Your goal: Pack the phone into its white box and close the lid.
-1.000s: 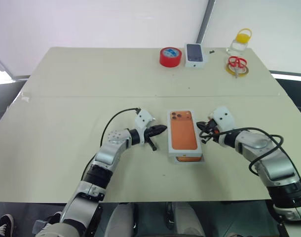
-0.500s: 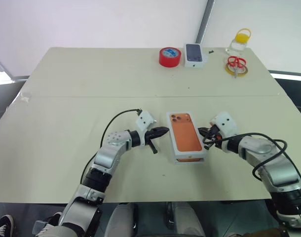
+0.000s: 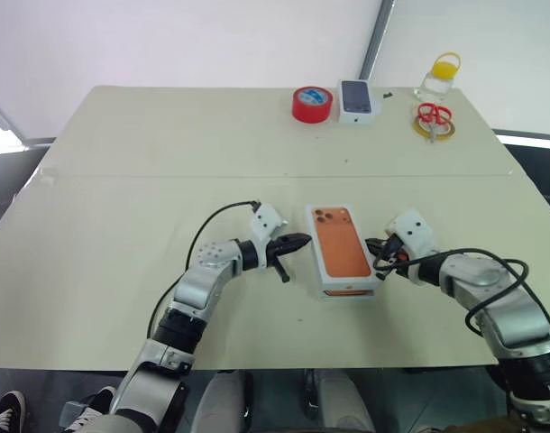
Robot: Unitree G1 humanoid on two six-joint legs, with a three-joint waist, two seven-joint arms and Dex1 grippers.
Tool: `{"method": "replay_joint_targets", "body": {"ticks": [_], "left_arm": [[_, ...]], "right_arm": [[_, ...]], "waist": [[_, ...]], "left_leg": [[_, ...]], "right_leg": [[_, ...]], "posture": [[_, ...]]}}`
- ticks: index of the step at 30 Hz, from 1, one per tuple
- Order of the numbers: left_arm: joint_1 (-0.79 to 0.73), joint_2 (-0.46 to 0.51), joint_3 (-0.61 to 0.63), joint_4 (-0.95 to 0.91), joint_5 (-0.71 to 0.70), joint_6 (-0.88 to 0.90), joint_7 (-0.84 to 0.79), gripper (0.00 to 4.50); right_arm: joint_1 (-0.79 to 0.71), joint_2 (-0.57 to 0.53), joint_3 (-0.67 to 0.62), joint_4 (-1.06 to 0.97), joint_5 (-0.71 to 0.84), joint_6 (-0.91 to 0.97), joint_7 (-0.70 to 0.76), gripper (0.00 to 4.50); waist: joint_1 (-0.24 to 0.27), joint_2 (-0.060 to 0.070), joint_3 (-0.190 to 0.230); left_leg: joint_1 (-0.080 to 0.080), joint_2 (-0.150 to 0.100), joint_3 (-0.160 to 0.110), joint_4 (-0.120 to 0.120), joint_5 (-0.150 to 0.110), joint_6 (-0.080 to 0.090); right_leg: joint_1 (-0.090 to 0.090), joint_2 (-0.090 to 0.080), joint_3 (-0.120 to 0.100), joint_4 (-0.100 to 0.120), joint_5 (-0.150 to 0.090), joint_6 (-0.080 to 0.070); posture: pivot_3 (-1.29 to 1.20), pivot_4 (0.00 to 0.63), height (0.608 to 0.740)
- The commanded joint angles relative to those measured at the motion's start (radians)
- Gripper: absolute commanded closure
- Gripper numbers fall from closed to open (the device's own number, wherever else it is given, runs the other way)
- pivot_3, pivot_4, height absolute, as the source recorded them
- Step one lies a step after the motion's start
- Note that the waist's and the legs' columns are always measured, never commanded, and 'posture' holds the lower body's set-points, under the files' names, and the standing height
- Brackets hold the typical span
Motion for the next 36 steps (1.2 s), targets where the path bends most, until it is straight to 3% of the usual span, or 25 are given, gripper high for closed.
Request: {"method": "replay_joint_targets", "body": {"ticks": [1,19,25,32,36], "left_arm": [[0.008,-0.026,-0.052,-0.057,-0.015,0.007,-0.023,4.50],[0.065,0.001,-0.061,-0.122,-0.033,0.024,-0.090,4.50],[0.071,0.032,-0.075,-0.092,0.014,0.007,-0.076,4.50],[0.063,0.054,-0.015,-0.079,-0.013,-0.003,-0.055,4.50],[-0.007,0.016,0.056,-0.063,-0.080,0.023,-0.029,4.50]], "right_arm": [[0.002,-0.009,0.017,-0.102,0.011,-0.005,0.044,4.45],[0.044,-0.040,0.019,-0.159,0.030,0.059,0.125,4.45],[0.072,-0.082,0.073,-0.155,-0.051,-0.007,0.143,4.45],[0.034,-0.054,0.033,-0.091,-0.065,-0.016,0.120,4.45],[-0.013,-0.046,-0.030,-0.046,-0.034,-0.015,0.129,4.45]], "waist": [[0.000,0.000,0.000],[0.000,0.000,0.000],[0.000,0.000,0.000],[-0.002,0.000,0.000],[0.000,0.000,0.000]], "left_leg": [[0.000,0.000,0.000,0.000,0.000,0.000],[0.001,0.000,0.000,0.000,0.000,0.000],[0.001,0.000,0.000,0.000,0.000,0.000],[0.001,0.000,0.000,0.000,0.000,0.000],[0.001,0.000,0.000,0.001,0.000,0.000]], "right_leg": [[0.000,0.000,0.000,0.000,0.000,0.000],[0.001,0.000,0.000,0.000,0.000,-0.001],[0.001,0.000,0.000,0.000,0.000,-0.001],[0.001,0.000,0.000,0.000,0.000,-0.001],[0.001,0.000,0.000,0.001,0.000,-0.001]], "posture": [[0.00,0.150,0.740],[0.00,0.150,0.740],[0.00,0.150,0.740],[0.00,0.150,0.740],[0.00,0.150,0.740]]}}
